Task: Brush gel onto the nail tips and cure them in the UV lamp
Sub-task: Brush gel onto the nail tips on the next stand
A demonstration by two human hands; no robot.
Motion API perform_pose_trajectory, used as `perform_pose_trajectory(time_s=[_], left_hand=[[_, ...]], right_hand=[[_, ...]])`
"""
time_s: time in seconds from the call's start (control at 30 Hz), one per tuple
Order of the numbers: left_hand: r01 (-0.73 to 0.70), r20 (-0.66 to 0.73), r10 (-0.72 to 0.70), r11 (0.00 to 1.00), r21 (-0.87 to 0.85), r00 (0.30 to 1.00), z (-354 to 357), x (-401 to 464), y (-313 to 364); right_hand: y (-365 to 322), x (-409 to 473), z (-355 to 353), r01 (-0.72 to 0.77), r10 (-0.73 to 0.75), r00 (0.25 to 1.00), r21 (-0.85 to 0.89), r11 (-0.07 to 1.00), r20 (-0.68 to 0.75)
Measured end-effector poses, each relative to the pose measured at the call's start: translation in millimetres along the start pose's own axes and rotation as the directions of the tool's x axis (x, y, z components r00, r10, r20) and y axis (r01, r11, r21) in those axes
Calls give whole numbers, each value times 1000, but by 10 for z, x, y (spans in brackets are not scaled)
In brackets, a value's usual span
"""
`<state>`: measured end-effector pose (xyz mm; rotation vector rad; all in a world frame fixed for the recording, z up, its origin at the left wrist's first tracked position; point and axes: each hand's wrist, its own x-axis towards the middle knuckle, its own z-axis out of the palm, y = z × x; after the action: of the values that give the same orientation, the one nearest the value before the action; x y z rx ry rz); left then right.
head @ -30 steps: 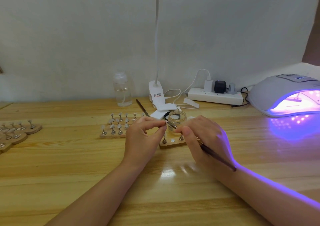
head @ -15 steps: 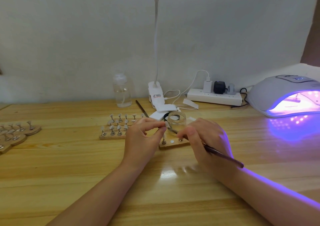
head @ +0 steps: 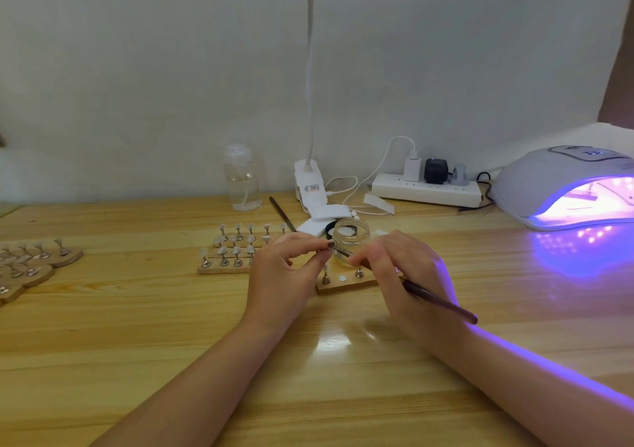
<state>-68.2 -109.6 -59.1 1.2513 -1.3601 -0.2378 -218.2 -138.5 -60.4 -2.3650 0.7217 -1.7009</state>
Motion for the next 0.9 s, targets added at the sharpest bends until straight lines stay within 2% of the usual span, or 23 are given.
perform_pose_trajectory(time_s=[0.17,0.27,0.43,0.57,0.7,0.8,0.9], left_hand=[[3,-1,-3,1000,-1,1000,-2,-2,-6],[9,-4,-9,1000,-16,1000,-4,-7,-8],[17,-4,-17,1000,-5,1000,-14,-9,-7],[21,-5,-22,1000,-17,1000,-17,-8,-11],[31,0,-31,999,-41,1000,-13,-7,-22],[35,0,-36,998,-51,999,-5,-4,-21],[35,-7,-36,998,-59,999,-3,-6,-16]], right_hand=[[-8,-7,-15,9,-7,999,52,999,-45],[-13,-6,-7,-39,38,999,58,998,11],[-49,-6,-25,-125,122,992,219,968,24],[-71,17,-28,-142,140,990,155,978,18],[-75,-3,-28,-234,223,972,283,930,70],[-76,5,-31,-192,193,981,270,944,22],[-75,11,-29,-205,200,979,236,950,45]])
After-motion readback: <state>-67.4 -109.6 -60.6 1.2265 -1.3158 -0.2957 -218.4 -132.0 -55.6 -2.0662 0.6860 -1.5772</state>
